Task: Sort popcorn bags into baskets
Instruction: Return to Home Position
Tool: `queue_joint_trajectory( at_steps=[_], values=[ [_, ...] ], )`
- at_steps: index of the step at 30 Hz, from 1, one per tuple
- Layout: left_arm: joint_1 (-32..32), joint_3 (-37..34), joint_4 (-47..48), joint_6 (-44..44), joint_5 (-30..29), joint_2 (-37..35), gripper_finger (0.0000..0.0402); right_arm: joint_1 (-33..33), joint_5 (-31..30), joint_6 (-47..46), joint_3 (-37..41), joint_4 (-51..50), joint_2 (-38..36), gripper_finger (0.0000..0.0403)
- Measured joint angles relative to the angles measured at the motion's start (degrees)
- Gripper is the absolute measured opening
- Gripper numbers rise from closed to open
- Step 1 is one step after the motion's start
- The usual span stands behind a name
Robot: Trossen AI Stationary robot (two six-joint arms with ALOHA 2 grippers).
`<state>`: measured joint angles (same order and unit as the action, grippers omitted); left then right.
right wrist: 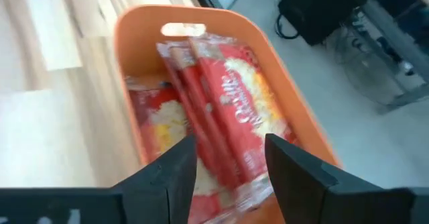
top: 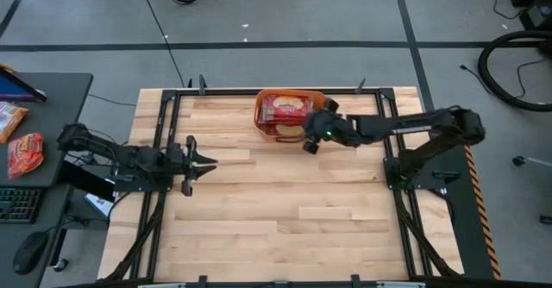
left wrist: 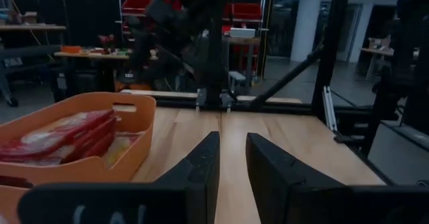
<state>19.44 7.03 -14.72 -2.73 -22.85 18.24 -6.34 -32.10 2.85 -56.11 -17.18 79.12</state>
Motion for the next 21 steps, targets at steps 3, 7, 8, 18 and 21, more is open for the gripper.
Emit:
queue_joint_trajectory(
  at_steps=[3, 7, 8, 18, 21],
  values=[
    [0.00, 0.00, 0.99, 0.38, -0.01, -1.96, 0.0077, 1.43, 0.09, -3.35, 6.16, 3.53, -4.42, 0.0181],
    [0.00, 0.00, 2.81, 0.65, 0.00, -3.81, 0.0077, 3.67, -0.05, -7.66, 13.01, 5.69, -10.86, 0.0180],
    [0.00, -0.01, 3.24, 0.86, 0.00, -4.26, 0.0077, 4.31, -0.48, -8.70, 14.75, 6.17, -12.62, 0.0180],
    [-0.02, 0.00, 6.47, 2.89, -1.83, -9.05, 0.0077, 9.13, -0.87, -14.76, 31.10, 18.18, -31.54, 0.0180],
    [-0.04, 0.00, 8.00, 2.02, -2.19, -9.09, 0.0077, 9.73, -0.92, -15.27, 34.20, 19.38, -36.55, 0.0180]
  ],
)
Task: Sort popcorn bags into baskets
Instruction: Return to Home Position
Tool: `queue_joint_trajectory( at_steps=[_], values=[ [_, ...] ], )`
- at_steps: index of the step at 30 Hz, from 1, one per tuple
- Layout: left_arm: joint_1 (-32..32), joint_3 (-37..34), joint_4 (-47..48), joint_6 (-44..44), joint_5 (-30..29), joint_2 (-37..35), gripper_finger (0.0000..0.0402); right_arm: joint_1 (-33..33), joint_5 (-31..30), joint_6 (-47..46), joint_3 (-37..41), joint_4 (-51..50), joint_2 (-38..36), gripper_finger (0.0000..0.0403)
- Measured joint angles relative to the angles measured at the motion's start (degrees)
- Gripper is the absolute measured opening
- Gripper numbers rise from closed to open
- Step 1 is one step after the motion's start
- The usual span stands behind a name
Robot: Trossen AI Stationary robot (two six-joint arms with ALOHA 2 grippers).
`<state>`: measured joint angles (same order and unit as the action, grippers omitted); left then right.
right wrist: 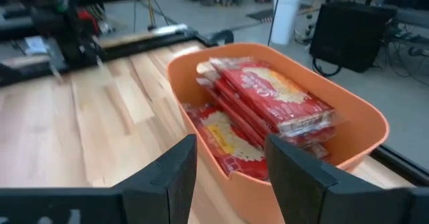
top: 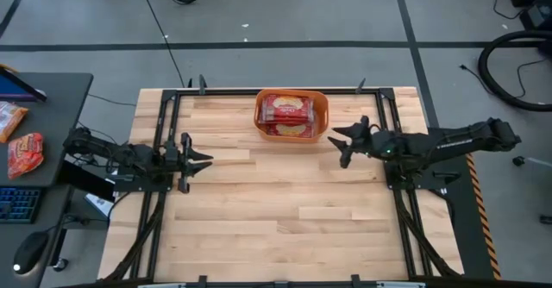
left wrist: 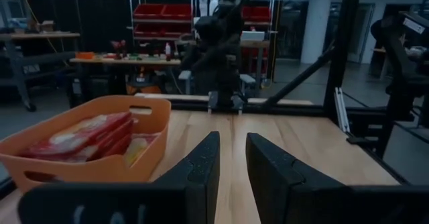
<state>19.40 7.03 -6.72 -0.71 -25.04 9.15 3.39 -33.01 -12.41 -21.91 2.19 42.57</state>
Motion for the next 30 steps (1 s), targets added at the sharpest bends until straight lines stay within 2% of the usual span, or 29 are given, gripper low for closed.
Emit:
queue_joint_trajectory(
  at_steps=[13, 18, 24, 30],
  values=[
    [0.11, 0.00, 2.51, -0.21, -0.62, -0.26, 0.0077, 0.10, 0.08, -0.03, 9.14, 4.28, -18.67, 0.0180],
    [0.10, 0.00, 1.00, 1.63, -0.93, -0.26, 0.0077, 0.10, 1.20, -2.07, 12.44, 7.24, -22.08, 0.0180],
    [0.07, 0.02, 0.56, 2.86, -4.53, -0.26, 0.0077, 0.10, 1.22, -2.57, 14.32, 7.17, -25.31, 0.0180],
    [0.11, 0.02, 0.61, 2.84, -4.07, -0.26, 0.0077, 0.10, 1.20, -3.94, 15.70, 7.38, -28.08, 0.0180]
  ],
)
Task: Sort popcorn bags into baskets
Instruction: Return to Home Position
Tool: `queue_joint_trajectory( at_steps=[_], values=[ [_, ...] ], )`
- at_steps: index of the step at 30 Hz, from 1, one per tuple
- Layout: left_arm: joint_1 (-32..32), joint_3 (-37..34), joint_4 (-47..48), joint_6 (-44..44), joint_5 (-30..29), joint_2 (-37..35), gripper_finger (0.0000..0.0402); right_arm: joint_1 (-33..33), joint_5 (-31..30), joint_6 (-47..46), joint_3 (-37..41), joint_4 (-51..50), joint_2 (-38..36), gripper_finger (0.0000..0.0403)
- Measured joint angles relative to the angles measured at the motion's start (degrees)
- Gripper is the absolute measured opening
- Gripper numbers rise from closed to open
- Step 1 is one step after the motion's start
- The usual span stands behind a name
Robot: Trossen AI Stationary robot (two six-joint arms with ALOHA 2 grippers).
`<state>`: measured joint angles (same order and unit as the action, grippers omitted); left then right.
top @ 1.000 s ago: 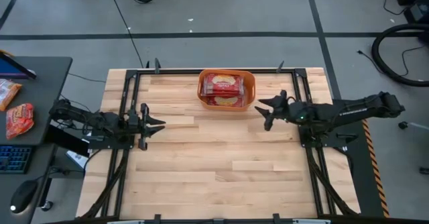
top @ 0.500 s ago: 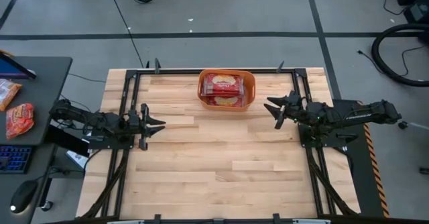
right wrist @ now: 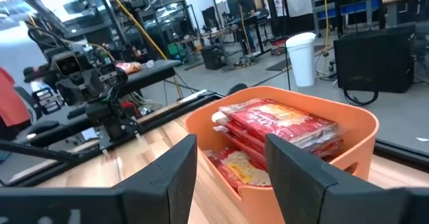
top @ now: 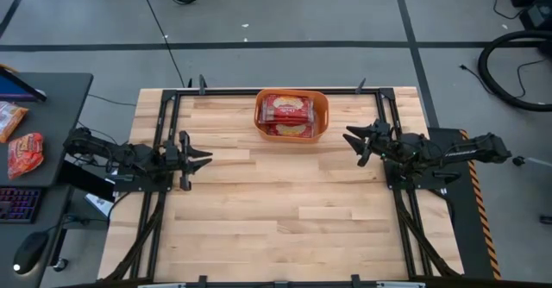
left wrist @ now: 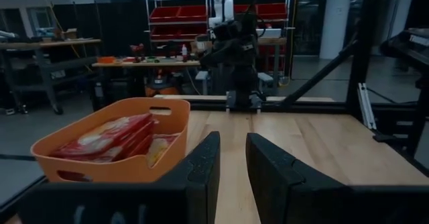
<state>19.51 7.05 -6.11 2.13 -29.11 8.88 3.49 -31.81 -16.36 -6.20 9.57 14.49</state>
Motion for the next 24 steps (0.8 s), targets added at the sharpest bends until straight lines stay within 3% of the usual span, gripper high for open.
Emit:
queue_joint_trajectory(
  at_steps=[11, 18, 24],
  values=[
    [0.00, 0.00, 0.35, -2.40, 0.88, 0.00, 0.0077, -0.19, -0.17, 3.41, 5.82, 10.53, -2.88, 0.0180],
    [0.00, 0.00, 0.50, 1.12, 2.41, 0.00, 0.0077, -0.22, -6.96, 6.59, 5.67, 13.98, -3.07, 0.0180],
    [0.02, 0.02, 4.42, -1.16, 2.36, 0.11, 0.0078, -0.22, -7.34, 7.84, 5.67, 13.95, -3.07, 0.0180]
  ],
)
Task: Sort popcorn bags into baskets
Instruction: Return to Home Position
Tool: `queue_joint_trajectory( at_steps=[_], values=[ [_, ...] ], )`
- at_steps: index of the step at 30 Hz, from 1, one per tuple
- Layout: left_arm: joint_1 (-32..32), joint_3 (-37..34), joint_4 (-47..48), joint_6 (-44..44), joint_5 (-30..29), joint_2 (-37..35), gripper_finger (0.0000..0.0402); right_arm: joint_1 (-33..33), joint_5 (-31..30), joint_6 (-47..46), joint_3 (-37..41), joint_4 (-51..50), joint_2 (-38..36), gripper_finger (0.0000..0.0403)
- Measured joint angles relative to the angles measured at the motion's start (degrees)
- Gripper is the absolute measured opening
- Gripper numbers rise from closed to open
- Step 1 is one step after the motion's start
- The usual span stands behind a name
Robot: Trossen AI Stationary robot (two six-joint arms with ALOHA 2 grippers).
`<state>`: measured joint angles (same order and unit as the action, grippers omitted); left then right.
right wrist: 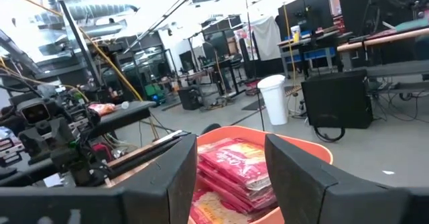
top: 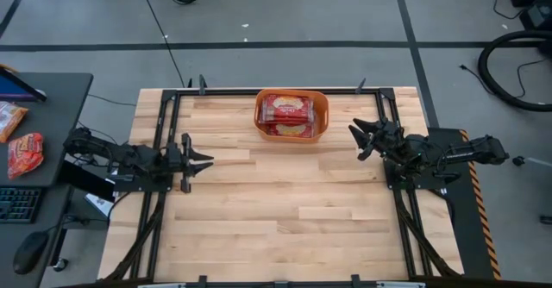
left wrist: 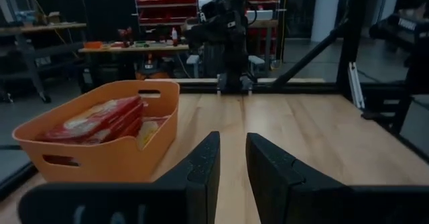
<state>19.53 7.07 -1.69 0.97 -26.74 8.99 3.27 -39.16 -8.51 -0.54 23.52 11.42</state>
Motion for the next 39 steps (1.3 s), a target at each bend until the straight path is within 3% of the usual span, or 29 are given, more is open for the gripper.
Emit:
queue_joint_trajectory(
  at_steps=[39],
  values=[
    [0.00, 0.00, -0.20, -1.77, 0.00, 0.00, 0.0078, 0.00, 0.22, -0.31, 0.00, -0.01, 0.02, 0.0180]
  ],
)
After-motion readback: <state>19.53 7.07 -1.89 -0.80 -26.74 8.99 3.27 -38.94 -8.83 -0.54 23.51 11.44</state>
